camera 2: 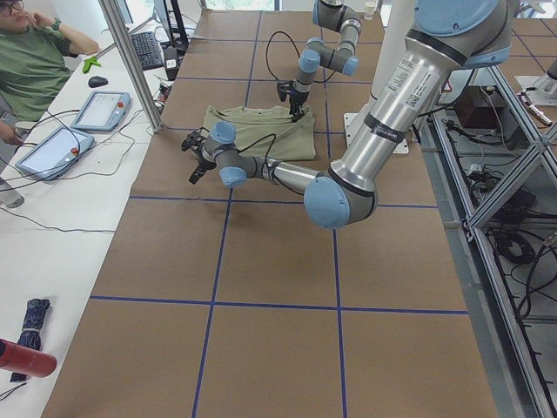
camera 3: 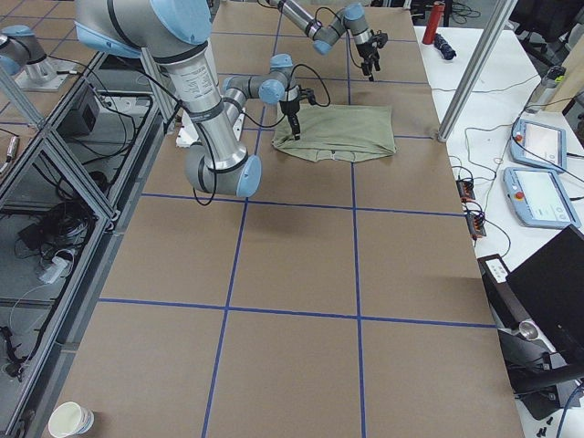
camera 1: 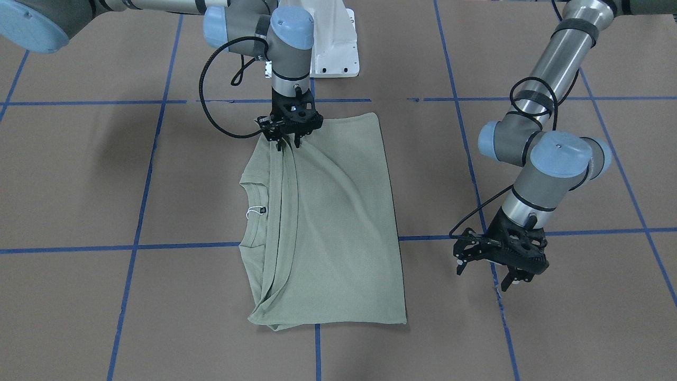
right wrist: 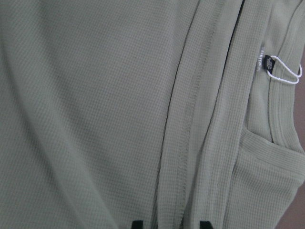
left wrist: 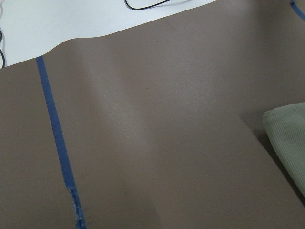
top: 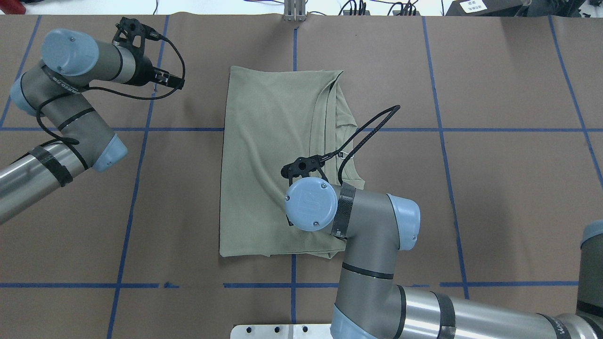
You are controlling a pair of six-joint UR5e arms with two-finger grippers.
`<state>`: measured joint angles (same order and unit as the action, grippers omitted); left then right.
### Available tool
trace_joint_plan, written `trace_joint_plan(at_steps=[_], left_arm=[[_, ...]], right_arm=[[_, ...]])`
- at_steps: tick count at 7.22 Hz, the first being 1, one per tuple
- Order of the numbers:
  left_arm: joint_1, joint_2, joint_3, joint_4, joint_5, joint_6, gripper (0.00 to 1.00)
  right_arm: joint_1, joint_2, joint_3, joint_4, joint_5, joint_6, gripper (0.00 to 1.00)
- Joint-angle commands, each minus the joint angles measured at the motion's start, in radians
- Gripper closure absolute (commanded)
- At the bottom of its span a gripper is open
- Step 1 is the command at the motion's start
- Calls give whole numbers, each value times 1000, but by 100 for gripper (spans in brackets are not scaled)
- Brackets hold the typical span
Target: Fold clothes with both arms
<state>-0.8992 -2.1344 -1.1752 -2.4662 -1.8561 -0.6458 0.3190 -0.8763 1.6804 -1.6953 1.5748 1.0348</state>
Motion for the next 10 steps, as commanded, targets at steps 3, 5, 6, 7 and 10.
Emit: trace_joint_plan(at_steps=[3, 5, 6, 7, 10], left_arm=[[0, 1, 0, -2, 0, 0, 0], [0, 1, 0, -2, 0, 0, 0], [0, 1, 0, -2, 0, 0, 0], [0, 2, 0, -2, 0, 2, 0], [0, 2, 0, -2, 0, 2, 0]], right_arm=[[-9, -4, -1, 0, -2, -21, 67], [-11, -9, -2, -1, -1, -25, 67], [-11, -9, -2, -1, -2, -27, 74], [-12, -9, -2, -3, -6, -27, 81], [-14, -9, -1, -4, -6, -24, 100]])
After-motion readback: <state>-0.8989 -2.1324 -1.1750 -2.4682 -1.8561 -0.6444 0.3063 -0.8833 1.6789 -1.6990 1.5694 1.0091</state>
